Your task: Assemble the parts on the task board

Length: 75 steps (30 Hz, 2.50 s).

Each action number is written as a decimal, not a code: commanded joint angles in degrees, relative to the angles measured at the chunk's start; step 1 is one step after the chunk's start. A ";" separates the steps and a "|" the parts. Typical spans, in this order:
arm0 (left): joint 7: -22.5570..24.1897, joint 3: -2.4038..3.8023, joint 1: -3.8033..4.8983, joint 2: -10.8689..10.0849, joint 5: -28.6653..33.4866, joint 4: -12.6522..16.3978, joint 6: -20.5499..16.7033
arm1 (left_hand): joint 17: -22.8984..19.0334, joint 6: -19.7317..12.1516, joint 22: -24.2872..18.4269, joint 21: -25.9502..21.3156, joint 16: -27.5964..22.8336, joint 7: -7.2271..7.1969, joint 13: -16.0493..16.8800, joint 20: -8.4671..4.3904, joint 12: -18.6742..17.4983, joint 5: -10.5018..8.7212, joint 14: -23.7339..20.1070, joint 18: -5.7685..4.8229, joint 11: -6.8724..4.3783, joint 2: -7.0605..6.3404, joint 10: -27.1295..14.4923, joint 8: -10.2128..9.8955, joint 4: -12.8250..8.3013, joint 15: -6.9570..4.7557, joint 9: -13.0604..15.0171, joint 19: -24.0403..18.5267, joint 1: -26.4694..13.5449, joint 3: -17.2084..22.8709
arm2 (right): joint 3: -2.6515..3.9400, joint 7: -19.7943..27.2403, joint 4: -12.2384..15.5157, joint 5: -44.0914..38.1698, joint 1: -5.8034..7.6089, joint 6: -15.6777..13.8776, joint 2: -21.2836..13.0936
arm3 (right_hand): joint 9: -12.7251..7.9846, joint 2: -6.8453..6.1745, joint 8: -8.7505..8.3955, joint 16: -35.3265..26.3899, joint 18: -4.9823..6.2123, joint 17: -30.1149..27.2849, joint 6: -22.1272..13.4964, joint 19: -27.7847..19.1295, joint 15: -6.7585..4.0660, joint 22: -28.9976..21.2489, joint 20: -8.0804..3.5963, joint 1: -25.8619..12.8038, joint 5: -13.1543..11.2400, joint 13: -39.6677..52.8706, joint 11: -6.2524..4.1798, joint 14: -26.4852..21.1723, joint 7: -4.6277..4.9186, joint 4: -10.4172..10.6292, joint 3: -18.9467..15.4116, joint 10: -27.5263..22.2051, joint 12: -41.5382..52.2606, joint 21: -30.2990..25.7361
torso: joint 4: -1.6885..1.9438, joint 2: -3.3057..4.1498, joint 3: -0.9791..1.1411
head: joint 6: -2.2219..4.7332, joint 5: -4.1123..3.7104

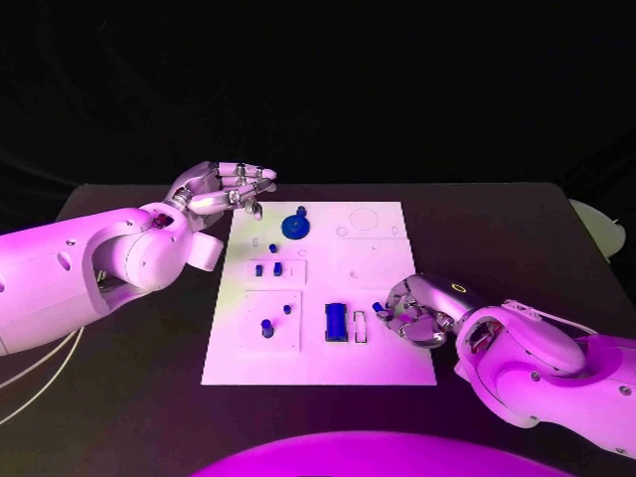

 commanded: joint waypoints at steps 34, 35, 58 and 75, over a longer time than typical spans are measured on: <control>-0.11 0.04 0.03 -0.09 0.18 0.38 1.11 | -0.09 -0.45 -0.08 -0.36 0.19 0.14 0.05 0.34 0.16 0.08 -0.17 0.40 -0.05 -0.12 -0.43 -0.08 -0.13 0.15 0.02 -0.19 -0.37 0.47 | -0.06 -1.08 -2.37 7.02 -1.27 4.37 5.39 | 1.86 -1.70 0.92 -0.02 -0.82 7.68 -0.10 5.99 -0.10 15.08 0.01 -5.07 0.32 5.97 -0.03 4.47 -1.01 -10.77 6.60 0.33 0.19 0.25 | -0.08 0.00 0.01 | -0.61 0.12; -0.12 0.04 0.03 -0.09 0.18 0.38 1.11 | -0.09 -0.45 -0.08 -0.36 0.19 0.14 0.05 0.34 0.16 0.08 -0.17 0.40 -0.05 -0.12 -0.43 -0.08 -0.13 0.15 0.02 -0.19 -0.37 0.47 | -0.06 -1.08 -2.37 7.03 -1.27 4.35 5.41 | 1.91 -1.84 0.93 -0.02 -0.82 7.70 -0.04 5.99 -0.15 15.08 -0.01 -5.89 -0.68 5.96 -0.10 4.47 -1.10 -10.23 5.60 0.31 0.16 0.25 | -0.08 0.02 0.01 | -0.59 0.12; -0.25 0.04 0.03 -0.12 0.18 0.35 0.99 | -0.15 -0.57 -0.10 -0.40 0.24 0.21 0.04 0.36 0.25 0.07 -0.22 0.39 0.02 -0.14 -0.70 -0.07 -0.14 0.20 0.03 -0.18 -0.56 0.53 | -0.06 -0.83 -2.44 4.83 -1.28 2.29 4.83 | 1.39 -3.67 -0.14 -0.04 -0.82 7.75 1.00 5.99 -0.25 15.08 -0.18 -13.91 1.95 6.11 -0.14 4.47 -1.21 -1.20 -7.06 0.25 0.12 0.25 | -0.05 -0.02 0.08 | -0.50 0.07; -0.32 0.04 0.03 -0.02 0.18 0.18 1.01 | -0.15 -0.57 -0.10 -0.40 0.24 0.21 0.04 0.36 0.25 0.07 -0.22 0.39 0.02 -0.14 -0.70 -0.07 -0.14 0.20 0.03 -0.18 -0.56 0.53 | -0.03 2.29 -1.61 4.56 -1.28 -2.39 3.72 | 1.31 -1.43 -0.38 0.11 -0.82 8.13 1.46 5.99 -0.44 15.08 -0.33 -17.37 -1.23 6.30 -0.36 4.56 -1.47 -1.00 -11.56 0.40 0.34 0.25 | -0.07 0.01 0.05 | -0.13 0.09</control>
